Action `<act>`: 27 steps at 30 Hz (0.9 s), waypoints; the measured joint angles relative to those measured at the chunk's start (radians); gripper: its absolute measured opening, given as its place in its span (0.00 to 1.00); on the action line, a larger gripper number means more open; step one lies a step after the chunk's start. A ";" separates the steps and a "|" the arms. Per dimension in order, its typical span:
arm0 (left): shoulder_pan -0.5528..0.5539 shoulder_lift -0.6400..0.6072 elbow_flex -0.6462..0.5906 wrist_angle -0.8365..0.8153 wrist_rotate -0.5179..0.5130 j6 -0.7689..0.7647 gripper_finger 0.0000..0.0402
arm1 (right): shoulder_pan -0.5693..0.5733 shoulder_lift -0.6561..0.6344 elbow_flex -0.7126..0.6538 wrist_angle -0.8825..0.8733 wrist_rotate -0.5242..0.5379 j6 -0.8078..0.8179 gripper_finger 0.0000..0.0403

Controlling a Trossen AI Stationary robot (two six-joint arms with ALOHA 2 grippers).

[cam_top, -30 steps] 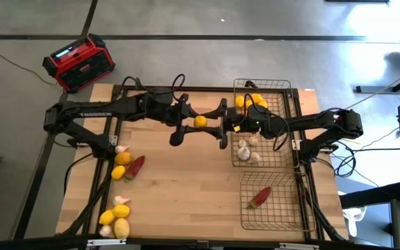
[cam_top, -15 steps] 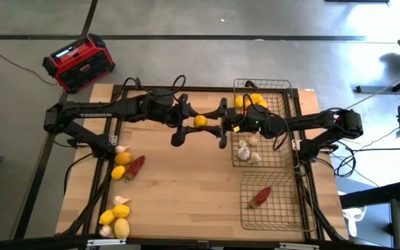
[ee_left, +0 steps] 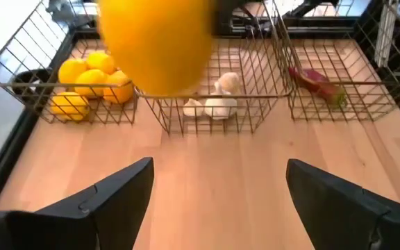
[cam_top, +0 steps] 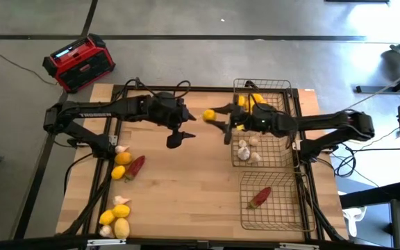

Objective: Sort produce into baskets
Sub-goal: Put the yellow lemon into the top wire basket

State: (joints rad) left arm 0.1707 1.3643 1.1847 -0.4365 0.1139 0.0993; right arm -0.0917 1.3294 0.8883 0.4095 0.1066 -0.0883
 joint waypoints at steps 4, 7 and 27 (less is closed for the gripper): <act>-0.001 0.000 0.000 0.001 -0.001 -0.012 0.81 | 0.000 -0.095 0.000 -0.176 0.135 -0.010 0.42; -0.001 0.000 0.000 0.004 -0.002 -0.002 0.81 | 0.000 -0.153 0.000 -0.317 0.278 -0.017 0.42; -0.001 0.005 0.000 0.036 -0.004 0.001 0.81 | -0.306 -0.265 0.000 -0.983 0.378 0.217 0.42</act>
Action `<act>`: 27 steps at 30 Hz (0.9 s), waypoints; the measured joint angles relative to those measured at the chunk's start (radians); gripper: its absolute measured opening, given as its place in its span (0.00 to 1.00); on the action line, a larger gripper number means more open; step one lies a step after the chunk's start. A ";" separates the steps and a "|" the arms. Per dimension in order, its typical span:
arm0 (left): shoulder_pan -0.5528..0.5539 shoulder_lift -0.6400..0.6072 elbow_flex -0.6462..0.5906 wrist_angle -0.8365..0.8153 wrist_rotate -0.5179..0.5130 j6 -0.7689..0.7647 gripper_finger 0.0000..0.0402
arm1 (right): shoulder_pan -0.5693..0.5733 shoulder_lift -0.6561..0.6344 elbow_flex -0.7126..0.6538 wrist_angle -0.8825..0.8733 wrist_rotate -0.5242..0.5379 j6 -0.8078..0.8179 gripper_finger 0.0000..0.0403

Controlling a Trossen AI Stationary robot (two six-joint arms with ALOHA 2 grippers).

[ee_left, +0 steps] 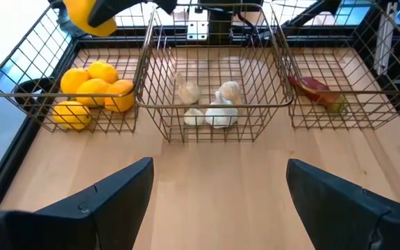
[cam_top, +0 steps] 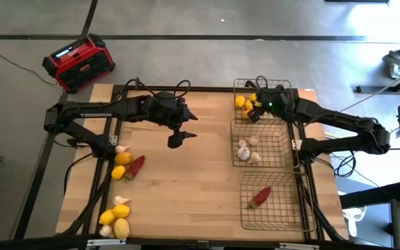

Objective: Sort produce into baskets
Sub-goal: Put the yellow lemon into the top wire basket

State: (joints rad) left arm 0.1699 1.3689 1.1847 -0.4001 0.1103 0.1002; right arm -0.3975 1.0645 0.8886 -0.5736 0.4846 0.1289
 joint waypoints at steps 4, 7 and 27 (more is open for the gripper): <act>0.000 0.000 0.000 0.000 0.000 0.003 0.81 | -0.093 0.000 0.000 -0.021 -0.113 0.024 0.42; 0.000 0.000 0.000 0.000 0.000 0.003 0.81 | -0.156 0.004 0.000 -0.043 -0.195 0.037 0.42; 0.000 0.028 0.000 -0.008 0.000 0.011 0.81 | -0.337 0.195 0.000 -0.110 -0.386 0.058 0.42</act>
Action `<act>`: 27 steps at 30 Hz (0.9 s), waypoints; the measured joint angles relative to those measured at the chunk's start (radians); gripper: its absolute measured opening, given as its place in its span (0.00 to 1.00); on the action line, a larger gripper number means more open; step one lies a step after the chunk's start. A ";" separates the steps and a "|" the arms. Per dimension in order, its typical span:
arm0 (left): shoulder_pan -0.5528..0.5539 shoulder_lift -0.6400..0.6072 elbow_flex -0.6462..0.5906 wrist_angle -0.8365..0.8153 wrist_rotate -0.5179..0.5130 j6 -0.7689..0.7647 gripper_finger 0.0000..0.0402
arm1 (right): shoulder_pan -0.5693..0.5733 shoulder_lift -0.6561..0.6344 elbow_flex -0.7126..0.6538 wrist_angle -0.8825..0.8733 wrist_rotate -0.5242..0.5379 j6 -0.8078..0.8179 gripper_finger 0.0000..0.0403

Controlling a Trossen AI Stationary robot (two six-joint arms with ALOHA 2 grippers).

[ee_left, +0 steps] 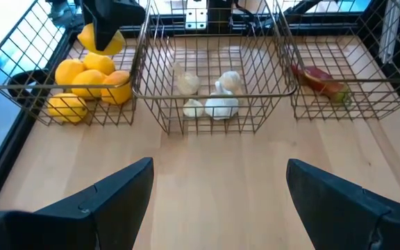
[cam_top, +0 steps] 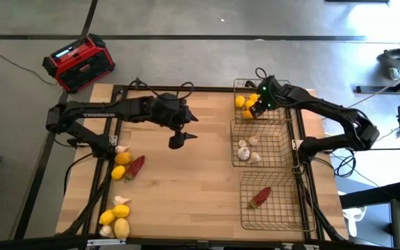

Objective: Sort produce into baskets
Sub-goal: Put the yellow lemon into the top wire basket

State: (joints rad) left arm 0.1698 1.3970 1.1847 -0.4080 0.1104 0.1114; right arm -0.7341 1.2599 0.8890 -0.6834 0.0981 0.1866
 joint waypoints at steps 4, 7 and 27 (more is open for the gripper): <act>0.000 0.011 0.000 -0.003 0.000 -0.001 0.81 | 0.000 0.036 0.000 0.001 -0.005 0.000 0.42; 0.000 0.019 0.000 -0.003 0.000 -0.001 0.81 | 0.000 0.058 0.000 0.001 -0.005 0.000 0.42; -0.015 0.035 0.000 -0.018 0.000 0.019 0.81 | 0.000 0.175 0.002 0.033 0.039 -0.010 0.42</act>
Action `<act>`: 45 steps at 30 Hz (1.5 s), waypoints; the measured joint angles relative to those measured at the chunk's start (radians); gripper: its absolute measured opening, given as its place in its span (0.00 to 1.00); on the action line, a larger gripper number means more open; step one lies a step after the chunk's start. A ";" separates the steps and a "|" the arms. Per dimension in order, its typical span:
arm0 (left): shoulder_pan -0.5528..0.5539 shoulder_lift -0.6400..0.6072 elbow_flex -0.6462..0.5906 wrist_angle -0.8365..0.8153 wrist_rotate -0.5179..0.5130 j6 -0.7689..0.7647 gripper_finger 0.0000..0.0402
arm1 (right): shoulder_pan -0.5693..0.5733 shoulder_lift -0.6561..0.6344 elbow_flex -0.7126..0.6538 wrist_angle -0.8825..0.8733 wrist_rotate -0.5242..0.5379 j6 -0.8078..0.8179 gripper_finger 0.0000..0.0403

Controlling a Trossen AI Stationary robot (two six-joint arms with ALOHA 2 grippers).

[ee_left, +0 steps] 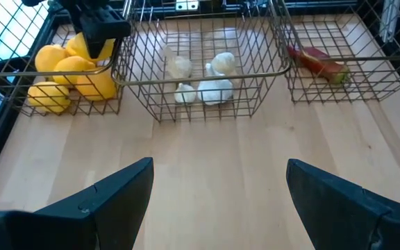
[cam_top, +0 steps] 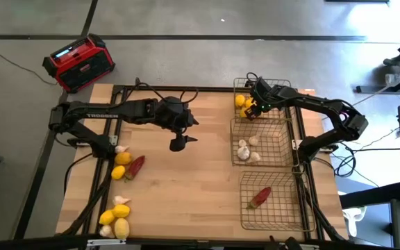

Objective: Sort produce into baskets
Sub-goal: Put the yellow lemon into the top wire basket, then put the red chili pepper into the bottom wire basket

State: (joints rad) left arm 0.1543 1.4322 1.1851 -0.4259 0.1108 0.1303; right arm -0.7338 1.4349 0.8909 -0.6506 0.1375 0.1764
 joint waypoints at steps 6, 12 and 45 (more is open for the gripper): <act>0.000 0.000 0.000 -0.003 0.000 -0.001 0.81 | 0.000 0.000 0.000 0.000 0.000 0.000 0.46; 0.000 0.000 0.000 -0.005 0.000 -0.001 0.81 | 0.000 0.000 0.000 -0.001 0.000 -0.001 0.59; 0.000 -0.170 0.000 -0.134 -0.061 -0.002 0.81 | 0.309 -0.293 0.044 0.155 -0.013 -0.002 0.66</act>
State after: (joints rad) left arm 0.1547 1.2625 1.1851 -0.5594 0.0496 0.1284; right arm -0.4246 1.1418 0.9352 -0.4956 0.1250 0.1741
